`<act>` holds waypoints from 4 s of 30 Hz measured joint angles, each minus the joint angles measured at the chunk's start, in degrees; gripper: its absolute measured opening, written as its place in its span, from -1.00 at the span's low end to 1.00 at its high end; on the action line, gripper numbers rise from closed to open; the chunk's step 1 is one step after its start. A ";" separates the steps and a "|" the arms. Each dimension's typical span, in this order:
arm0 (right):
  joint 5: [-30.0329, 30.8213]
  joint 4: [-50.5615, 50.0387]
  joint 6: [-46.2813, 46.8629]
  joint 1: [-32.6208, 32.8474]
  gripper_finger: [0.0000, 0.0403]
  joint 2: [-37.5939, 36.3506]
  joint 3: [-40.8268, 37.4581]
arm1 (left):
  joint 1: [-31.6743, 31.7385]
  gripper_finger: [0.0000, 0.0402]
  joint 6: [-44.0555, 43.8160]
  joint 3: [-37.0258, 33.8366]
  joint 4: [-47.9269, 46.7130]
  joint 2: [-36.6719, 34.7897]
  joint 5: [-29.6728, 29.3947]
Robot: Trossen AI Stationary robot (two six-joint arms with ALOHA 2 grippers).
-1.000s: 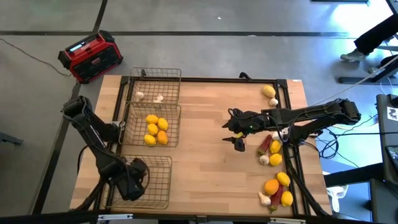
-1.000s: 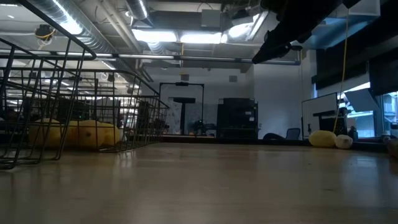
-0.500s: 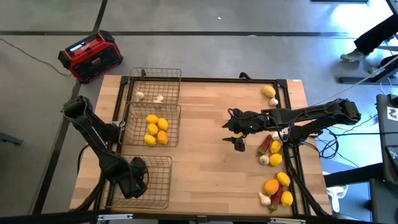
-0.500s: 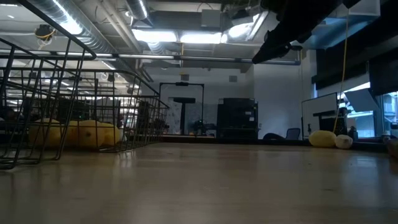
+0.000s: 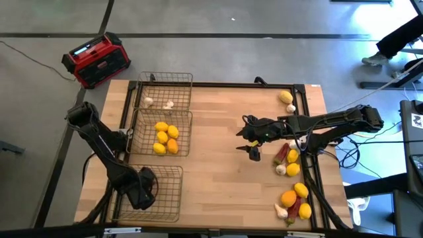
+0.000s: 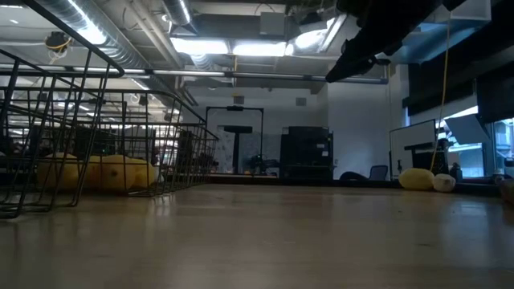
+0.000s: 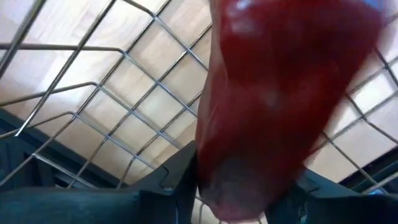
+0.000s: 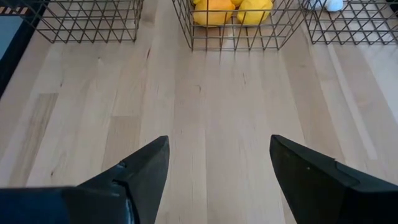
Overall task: Sort produce into baskets
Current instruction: Put the chili pepper in the bottom wire basket
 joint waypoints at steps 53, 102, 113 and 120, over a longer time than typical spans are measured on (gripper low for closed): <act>-2.11 -28.02 12.96 0.02 0.36 -12.06 -0.03 | 25.31 -0.01 67.53 12.14 18.46 -9.90 -26.62; -11.19 -21.99 43.42 6.75 0.36 -2.10 -16.85 | 31.35 -0.02 73.81 4.72 33.58 -9.82 -27.31; 1.00 -5.99 28.46 6.75 0.36 -0.90 -17.13 | 31.35 -0.02 73.81 4.72 33.58 -9.82 -27.39; 5.56 0.31 7.53 6.75 0.36 -0.92 -16.73 | 31.35 -0.01 74.31 4.72 33.92 -9.82 -27.39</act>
